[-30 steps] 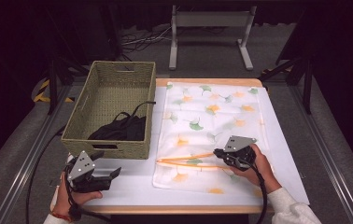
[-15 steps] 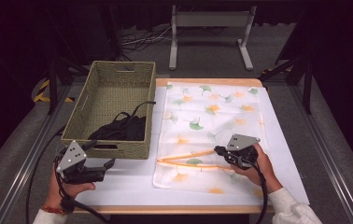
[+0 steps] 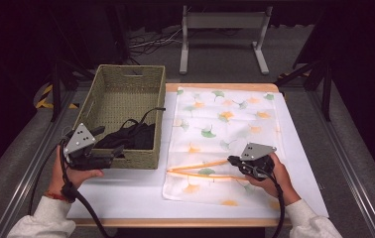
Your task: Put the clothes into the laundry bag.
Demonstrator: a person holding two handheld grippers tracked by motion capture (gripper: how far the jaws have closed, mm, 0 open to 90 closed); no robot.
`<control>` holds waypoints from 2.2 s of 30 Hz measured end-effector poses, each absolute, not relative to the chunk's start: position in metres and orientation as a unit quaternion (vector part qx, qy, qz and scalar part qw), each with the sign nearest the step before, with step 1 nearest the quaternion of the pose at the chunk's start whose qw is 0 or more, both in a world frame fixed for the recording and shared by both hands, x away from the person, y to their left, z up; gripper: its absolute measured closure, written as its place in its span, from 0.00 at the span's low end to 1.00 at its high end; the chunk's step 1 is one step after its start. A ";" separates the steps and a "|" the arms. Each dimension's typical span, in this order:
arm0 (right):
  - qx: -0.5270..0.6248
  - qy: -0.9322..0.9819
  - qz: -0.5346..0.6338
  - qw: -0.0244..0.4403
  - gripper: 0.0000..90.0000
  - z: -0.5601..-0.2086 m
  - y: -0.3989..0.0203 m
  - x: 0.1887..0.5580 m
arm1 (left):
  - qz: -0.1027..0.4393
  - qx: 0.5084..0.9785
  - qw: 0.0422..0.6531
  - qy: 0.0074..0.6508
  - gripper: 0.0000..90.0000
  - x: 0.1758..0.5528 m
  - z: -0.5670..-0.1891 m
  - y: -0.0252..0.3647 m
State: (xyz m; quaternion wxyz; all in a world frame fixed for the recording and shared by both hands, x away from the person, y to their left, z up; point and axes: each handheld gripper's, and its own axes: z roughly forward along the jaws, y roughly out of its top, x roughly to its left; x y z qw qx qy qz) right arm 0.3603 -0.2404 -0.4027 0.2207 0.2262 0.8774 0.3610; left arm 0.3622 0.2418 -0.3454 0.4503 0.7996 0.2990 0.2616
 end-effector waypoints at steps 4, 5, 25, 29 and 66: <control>0.227 0.877 0.362 0.219 0.97 -0.403 -0.241 0.360 | 0.249 0.810 0.440 0.297 0.15 0.375 -0.344 0.238; 0.226 0.878 0.361 0.220 0.97 -0.403 -0.241 0.360 | 0.246 0.816 0.433 0.295 0.14 0.379 -0.343 0.237; 0.223 0.885 0.351 0.210 0.97 -0.408 -0.240 0.362 | 0.181 0.909 0.271 0.260 0.09 0.448 -0.346 0.188; 0.223 0.887 0.347 0.207 0.96 -0.410 -0.239 0.363 | 0.154 0.924 0.250 0.244 0.09 0.458 -0.348 0.181; 0.223 0.892 0.338 0.200 0.95 -0.415 -0.238 0.364 | 0.071 0.948 0.064 0.305 0.54 0.508 -0.400 0.165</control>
